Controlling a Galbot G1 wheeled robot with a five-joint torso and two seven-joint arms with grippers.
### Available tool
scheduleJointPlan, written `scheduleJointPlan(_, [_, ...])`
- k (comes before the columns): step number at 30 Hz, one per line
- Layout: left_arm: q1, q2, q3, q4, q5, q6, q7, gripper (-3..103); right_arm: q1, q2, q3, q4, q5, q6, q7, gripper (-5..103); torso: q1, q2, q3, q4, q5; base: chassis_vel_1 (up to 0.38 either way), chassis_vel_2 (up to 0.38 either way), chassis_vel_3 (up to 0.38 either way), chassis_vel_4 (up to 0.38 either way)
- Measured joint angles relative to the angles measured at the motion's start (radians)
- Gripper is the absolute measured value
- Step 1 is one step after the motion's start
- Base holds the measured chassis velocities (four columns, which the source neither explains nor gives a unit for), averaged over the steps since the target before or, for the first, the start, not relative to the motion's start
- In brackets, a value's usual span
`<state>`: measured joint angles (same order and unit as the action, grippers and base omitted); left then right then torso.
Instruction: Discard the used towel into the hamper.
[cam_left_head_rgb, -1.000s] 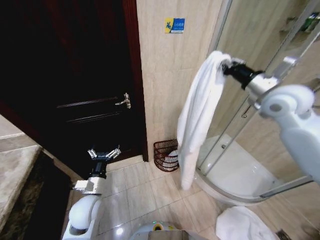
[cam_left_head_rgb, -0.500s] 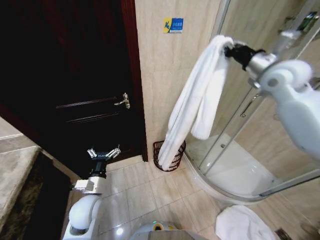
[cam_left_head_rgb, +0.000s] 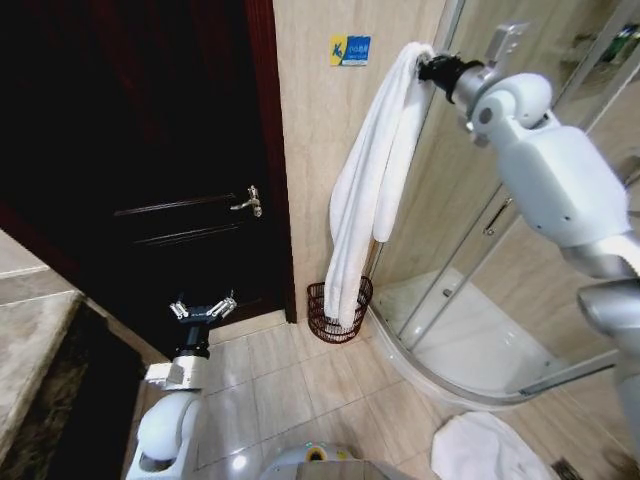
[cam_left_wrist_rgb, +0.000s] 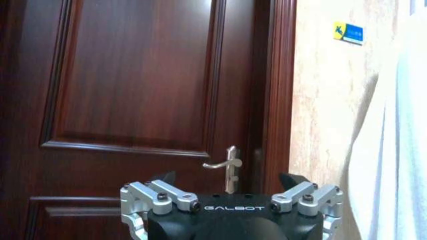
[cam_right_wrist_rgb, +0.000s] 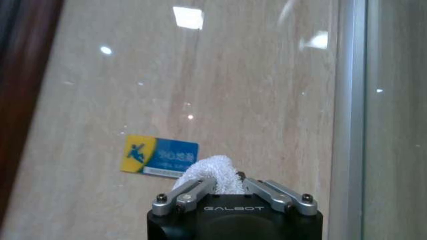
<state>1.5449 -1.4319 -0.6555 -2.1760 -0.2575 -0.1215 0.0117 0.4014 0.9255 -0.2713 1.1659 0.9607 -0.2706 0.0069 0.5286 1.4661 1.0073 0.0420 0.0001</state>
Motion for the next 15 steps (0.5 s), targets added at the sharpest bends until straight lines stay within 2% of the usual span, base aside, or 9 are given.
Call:
scheduleJointPlan(1, [0.001,0.001,-0.001,0.003,-0.006,-0.003,-0.007,100,0.012,0.051,0.013,-0.068,-0.038,0.016,0.000,3,0.000,0.000,0.000,0.0000,0.0001,0.000,0.000,0.000,0.000])
scheduleJointPlan(3, [0.005,0.003,-0.002,0.007,-0.010,-0.008,-0.011,100,0.032,0.107,0.035,-0.136,-0.087,0.034,-0.001,3,0.000,0.000,0.000,0.0004,-0.0001,0.000,0.000,0.000,0.000])
scheduleJointPlan(4, [0.005,0.003,-0.002,0.007,-0.010,-0.008,-0.011,100,0.032,0.107,0.035,-0.136,-0.087,0.034,-0.001,3,0.000,0.000,0.000,0.0004,-0.0001,0.000,0.000,0.000,0.000])
scheduleJointPlan(6, [0.014,0.006,-0.006,0.007,-0.011,-0.012,-0.015,100,0.064,0.168,0.069,-0.202,-0.130,0.041,0.002,3,0.000,0.000,0.000,0.0004,-0.0007,0.000,0.000,0.000,0.000])
scheduleJointPlan(8, [0.016,0.006,-0.007,0.007,-0.011,-0.013,-0.016,100,0.073,0.182,0.079,-0.214,-0.141,0.041,0.003,3,0.000,0.000,0.000,0.0003,-0.0007,0.000,0.000,0.000,0.000])
scheduleJointPlan(10, [0.022,0.015,-0.014,0.007,-0.011,-0.013,-0.021,100,0.097,0.218,0.104,-0.248,-0.195,0.045,0.003,3,0.000,0.000,0.000,0.0002,-0.0007,0.000,0.000,0.000,0.000])
scheduleJointPlan(15, [0.027,0.027,-0.020,0.002,-0.013,-0.013,-0.027,100,0.107,0.245,0.134,-0.264,-0.255,0.046,0.001,3,0.000,0.000,0.000,-0.0001,0.0000,0.000,0.000,0.000,0.000])
